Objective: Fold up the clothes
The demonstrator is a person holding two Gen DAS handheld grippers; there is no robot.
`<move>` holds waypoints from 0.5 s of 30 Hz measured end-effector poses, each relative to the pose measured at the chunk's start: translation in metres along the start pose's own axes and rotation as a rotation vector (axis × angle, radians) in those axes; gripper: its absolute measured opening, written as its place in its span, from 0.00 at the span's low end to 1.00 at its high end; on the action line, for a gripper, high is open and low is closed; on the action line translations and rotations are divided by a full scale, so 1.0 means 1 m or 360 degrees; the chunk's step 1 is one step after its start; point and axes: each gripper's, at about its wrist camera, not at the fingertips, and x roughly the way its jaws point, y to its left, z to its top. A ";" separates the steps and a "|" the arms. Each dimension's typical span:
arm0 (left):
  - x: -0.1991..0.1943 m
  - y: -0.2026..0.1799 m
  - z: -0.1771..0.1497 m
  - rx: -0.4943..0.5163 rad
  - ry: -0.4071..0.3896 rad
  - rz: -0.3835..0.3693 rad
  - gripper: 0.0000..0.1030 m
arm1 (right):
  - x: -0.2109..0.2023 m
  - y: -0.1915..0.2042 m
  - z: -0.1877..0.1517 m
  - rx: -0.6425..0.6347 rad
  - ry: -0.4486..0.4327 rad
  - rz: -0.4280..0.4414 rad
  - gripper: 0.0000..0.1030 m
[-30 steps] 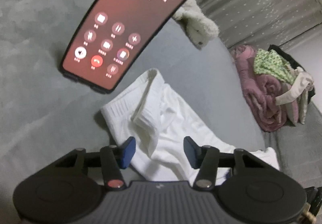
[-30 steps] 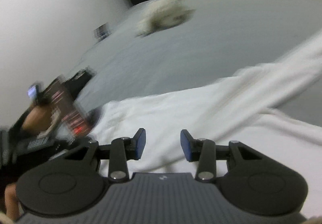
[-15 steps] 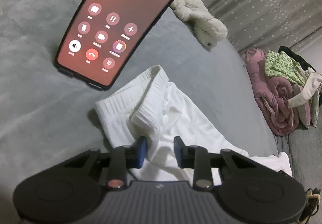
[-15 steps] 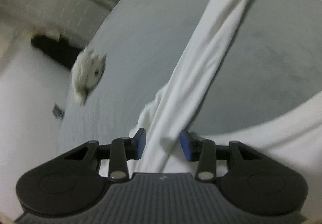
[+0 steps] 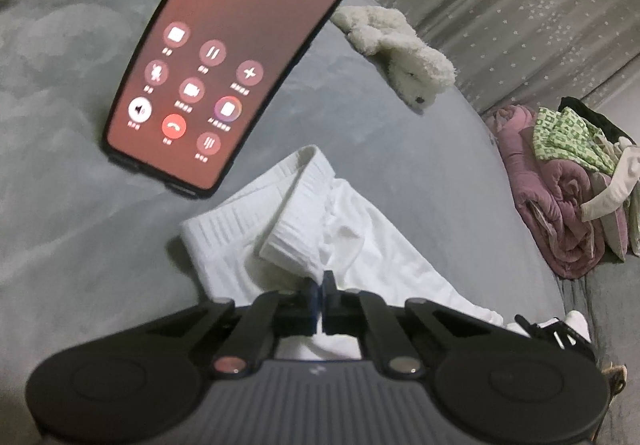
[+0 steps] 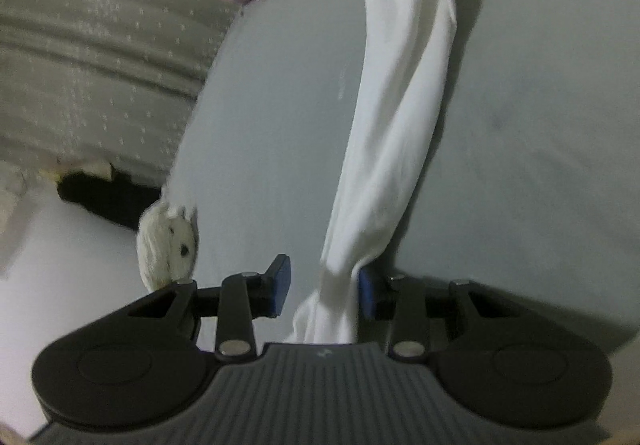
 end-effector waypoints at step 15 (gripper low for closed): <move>-0.028 -0.010 0.017 0.0113 -0.0208 -0.0068 0.01 | -0.039 0.069 -0.015 -0.0542 -0.0375 0.0091 0.12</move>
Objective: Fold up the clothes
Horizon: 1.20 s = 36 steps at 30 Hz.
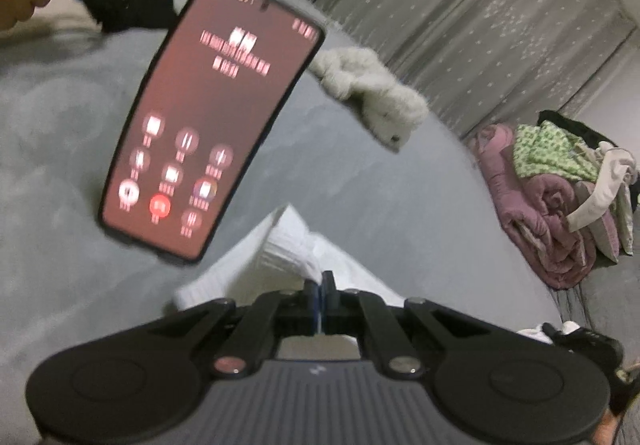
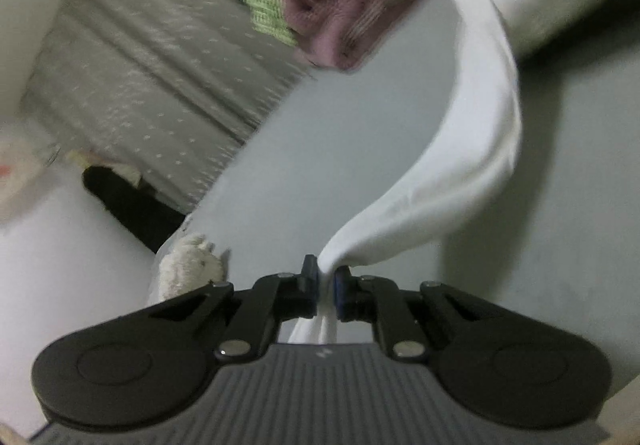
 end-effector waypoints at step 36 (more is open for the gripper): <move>-0.010 0.046 0.006 0.0183 0.0286 0.0099 0.02 | -0.072 -0.009 -0.083 -0.1031 0.0541 -0.0377 0.37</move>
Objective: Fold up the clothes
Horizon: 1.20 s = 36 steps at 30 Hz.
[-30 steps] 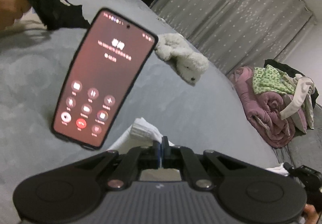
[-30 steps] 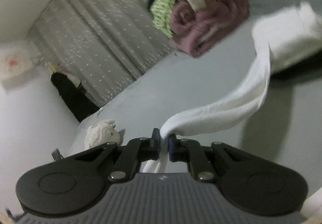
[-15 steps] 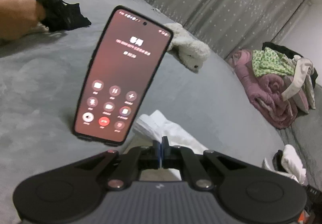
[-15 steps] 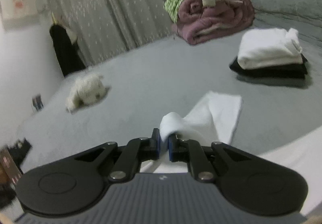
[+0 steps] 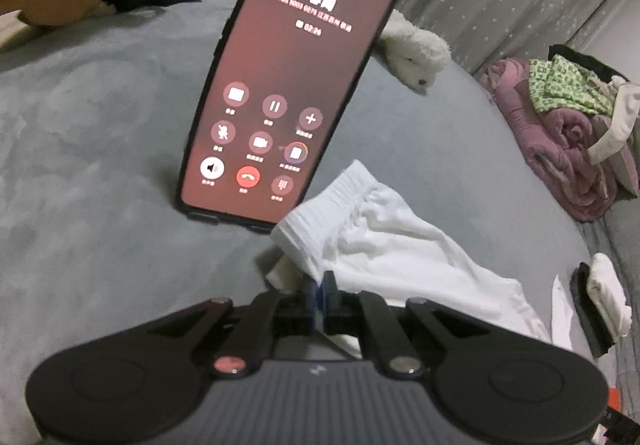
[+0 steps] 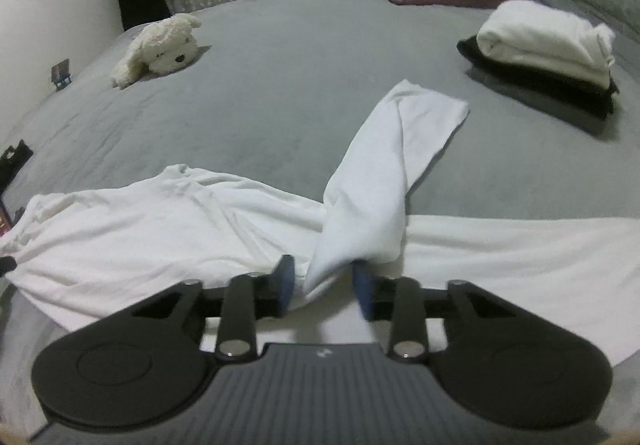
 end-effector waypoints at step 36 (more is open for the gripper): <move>0.006 -0.108 -0.051 0.0824 0.0189 -0.0435 0.32 | -0.038 0.051 -0.037 -0.0850 -0.0043 0.0372 0.01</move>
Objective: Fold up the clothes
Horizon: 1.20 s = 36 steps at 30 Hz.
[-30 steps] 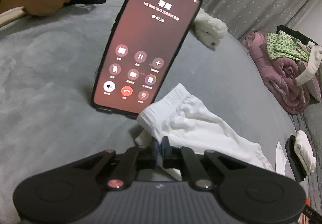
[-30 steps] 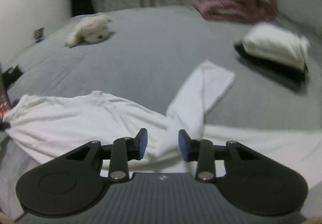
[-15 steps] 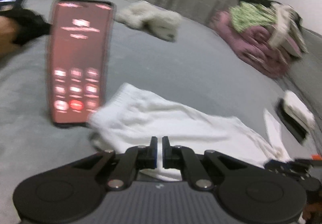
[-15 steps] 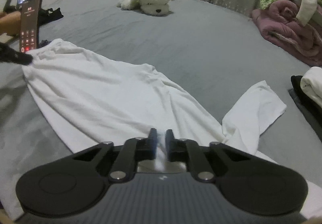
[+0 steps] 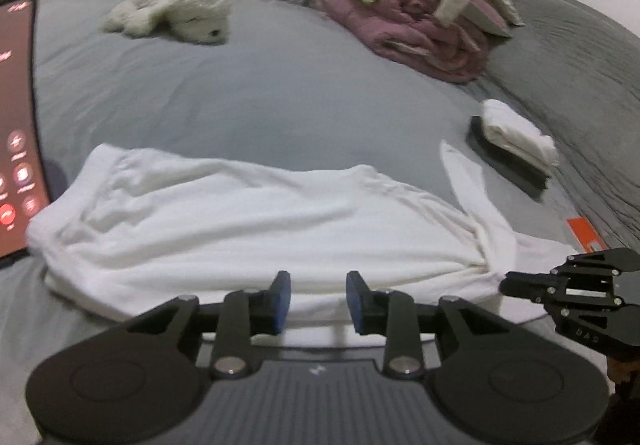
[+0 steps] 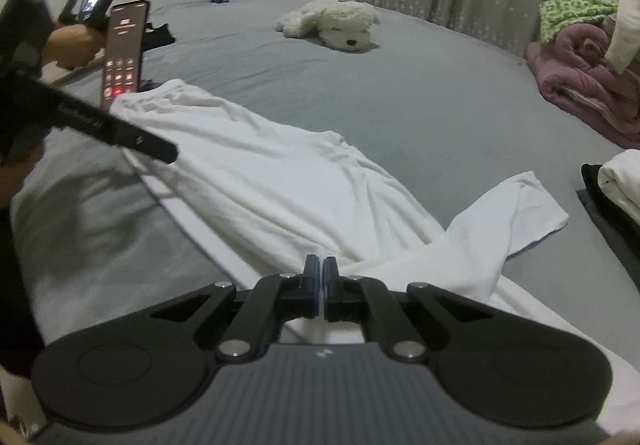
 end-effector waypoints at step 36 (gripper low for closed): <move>0.095 -0.099 -0.010 0.0228 0.0267 -0.0657 0.32 | 0.084 -0.095 0.019 0.0643 -0.0006 -0.0440 0.34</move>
